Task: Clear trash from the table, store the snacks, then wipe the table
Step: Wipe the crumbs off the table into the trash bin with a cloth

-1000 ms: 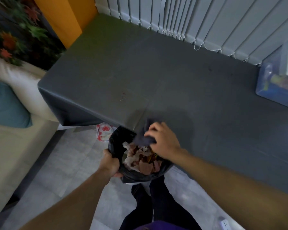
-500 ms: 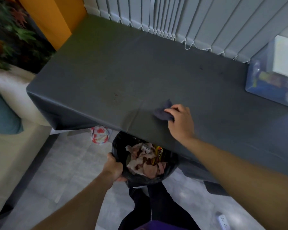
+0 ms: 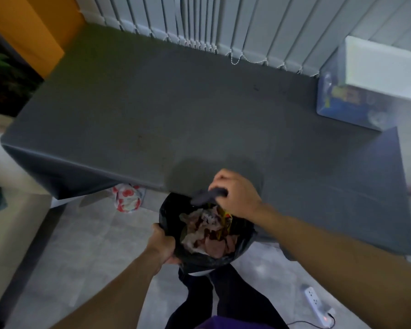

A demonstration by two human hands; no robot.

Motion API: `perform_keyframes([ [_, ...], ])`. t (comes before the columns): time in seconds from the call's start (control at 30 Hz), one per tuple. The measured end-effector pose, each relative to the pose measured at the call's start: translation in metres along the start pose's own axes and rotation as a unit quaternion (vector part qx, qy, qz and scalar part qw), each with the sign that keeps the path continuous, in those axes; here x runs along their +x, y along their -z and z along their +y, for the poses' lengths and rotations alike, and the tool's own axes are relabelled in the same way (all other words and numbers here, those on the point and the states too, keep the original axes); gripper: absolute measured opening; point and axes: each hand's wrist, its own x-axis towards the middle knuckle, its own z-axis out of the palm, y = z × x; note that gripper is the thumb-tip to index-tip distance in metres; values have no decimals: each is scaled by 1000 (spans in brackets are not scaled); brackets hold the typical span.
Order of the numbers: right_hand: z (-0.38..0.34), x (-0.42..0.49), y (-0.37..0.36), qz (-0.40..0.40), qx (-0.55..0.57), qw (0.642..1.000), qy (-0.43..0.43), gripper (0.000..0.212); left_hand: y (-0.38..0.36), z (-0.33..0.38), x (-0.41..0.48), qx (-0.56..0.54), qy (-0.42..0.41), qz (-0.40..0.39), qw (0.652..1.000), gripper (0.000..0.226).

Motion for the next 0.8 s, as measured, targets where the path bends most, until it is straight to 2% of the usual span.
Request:
perform_keyframes([
  [0.07,18,16,9,111,-32,990,-80,27,-4,2,-4,-5,10,-3,1000,31],
  [0.1,25,23,12,127,-56,982,-124,31,-6,2,-5,-8,14,-5,1000,30],
  [0.17,31,31,9,104,-91,975,-172,35,-8,3,-8,-12,16,-6,1000,29],
  [0.23,25,28,-1,64,-102,984,-135,33,-6,4,-9,-9,18,6,1000,28],
  [0.3,10,19,-14,4,-58,996,-64,28,-2,5,-6,-5,21,14,1000,28],
  [0.4,0,23,-19,-89,11,996,7,25,6,10,-9,-9,28,24,999,30],
  [0.43,2,32,-17,-73,17,997,15,25,10,10,-9,-12,30,31,999,31],
  [0.5,11,59,-13,31,5,999,-4,29,18,10,-9,-20,35,60,997,32],
  [0.57,22,90,-5,118,-29,990,-70,36,25,9,-6,-29,35,86,995,33],
  [0.6,25,105,-1,126,-48,985,-104,38,28,8,-6,-35,32,95,994,34],
  [0.67,28,125,0,81,-73,987,-122,38,34,7,-6,-50,25,112,992,37],
  [0.8,9,106,-22,-15,-100,995,25,38,40,8,-4,-49,27,128,990,40],
])
